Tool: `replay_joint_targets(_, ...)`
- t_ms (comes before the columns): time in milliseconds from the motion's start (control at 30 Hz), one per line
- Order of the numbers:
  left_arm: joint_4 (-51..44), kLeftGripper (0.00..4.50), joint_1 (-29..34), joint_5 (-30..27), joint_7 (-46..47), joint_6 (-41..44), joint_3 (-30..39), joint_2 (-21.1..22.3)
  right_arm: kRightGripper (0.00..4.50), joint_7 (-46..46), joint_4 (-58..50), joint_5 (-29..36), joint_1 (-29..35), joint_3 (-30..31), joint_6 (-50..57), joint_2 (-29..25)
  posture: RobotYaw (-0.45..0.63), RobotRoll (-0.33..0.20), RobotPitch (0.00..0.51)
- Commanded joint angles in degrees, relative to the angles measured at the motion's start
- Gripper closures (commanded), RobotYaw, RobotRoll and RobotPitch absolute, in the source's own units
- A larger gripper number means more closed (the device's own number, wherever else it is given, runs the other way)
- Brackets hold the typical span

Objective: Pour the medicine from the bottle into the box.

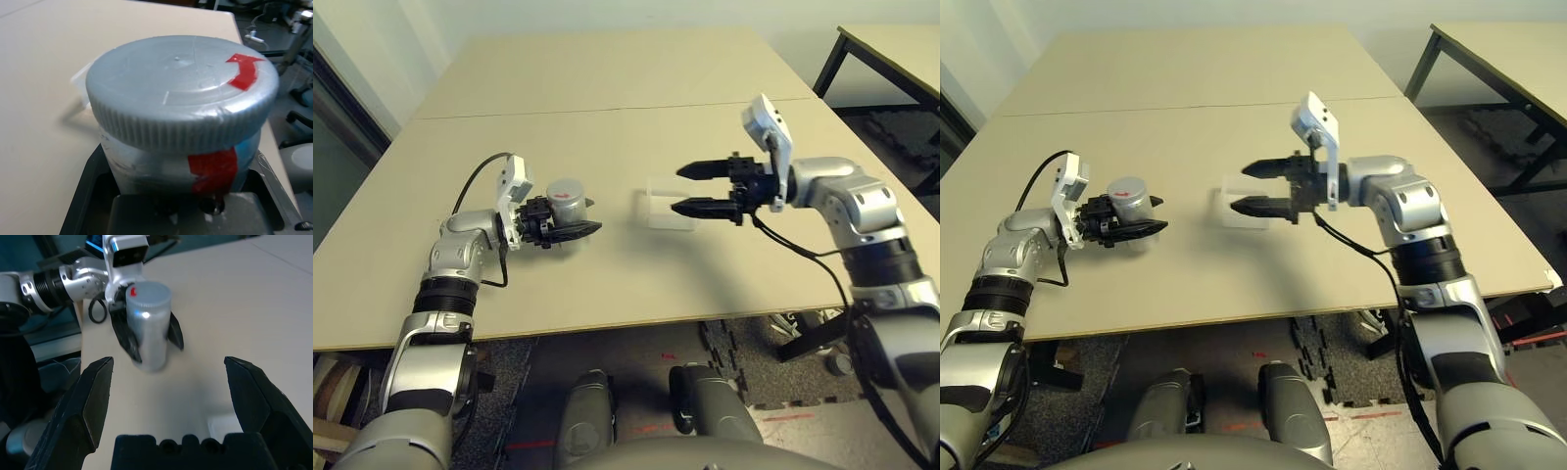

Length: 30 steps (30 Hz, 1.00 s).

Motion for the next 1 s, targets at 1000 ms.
replay_joint_targets(1000,-5.0,1.71,-2.2,-0.9,-1.5,1.0,-4.5,-4.1,0.00,-0.5,1.7,0.4,-2.9,5.1,-1.3,10.7,-0.07,0.000,0.073)
